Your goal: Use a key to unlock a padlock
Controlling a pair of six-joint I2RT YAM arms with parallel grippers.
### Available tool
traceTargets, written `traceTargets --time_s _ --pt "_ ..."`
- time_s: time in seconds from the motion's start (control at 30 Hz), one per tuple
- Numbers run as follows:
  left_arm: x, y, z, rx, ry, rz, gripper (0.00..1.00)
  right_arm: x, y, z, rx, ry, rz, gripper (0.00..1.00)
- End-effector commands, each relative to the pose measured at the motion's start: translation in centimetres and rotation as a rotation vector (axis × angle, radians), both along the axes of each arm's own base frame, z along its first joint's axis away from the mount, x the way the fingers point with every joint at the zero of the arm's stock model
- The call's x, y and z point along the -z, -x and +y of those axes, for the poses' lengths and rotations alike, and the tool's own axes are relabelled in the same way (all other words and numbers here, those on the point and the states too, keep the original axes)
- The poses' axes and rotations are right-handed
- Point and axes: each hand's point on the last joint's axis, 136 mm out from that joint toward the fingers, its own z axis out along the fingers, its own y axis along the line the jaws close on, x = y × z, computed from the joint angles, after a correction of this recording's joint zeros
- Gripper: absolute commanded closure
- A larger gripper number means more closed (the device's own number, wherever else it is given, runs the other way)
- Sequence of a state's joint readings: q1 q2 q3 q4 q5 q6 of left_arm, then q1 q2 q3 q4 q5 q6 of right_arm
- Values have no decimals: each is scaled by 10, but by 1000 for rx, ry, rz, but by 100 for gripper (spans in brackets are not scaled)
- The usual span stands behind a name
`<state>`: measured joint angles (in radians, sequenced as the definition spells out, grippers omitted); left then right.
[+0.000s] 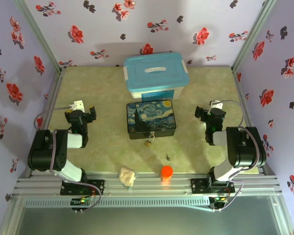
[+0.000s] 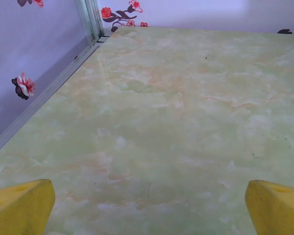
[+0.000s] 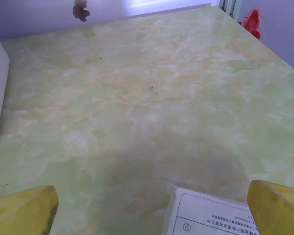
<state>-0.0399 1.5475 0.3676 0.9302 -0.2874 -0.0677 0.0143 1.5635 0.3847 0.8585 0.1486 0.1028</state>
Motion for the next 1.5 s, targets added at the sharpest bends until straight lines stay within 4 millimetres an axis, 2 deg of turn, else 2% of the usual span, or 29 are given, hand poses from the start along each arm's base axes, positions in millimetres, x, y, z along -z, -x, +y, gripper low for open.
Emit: traceTargets --time_s 0.0,1.3,1.47 --pt "-4 -1 5 -17 -21 -7 0 -9 -5 0 -13 15 -25 1" --pt "-3 -1 5 -17 -17 -8 0 -8 -5 0 -14 9 -23 1" --pt "-9 0 5 -20 -18 -23 0 -13 -3 -3 3 8 -41 1"
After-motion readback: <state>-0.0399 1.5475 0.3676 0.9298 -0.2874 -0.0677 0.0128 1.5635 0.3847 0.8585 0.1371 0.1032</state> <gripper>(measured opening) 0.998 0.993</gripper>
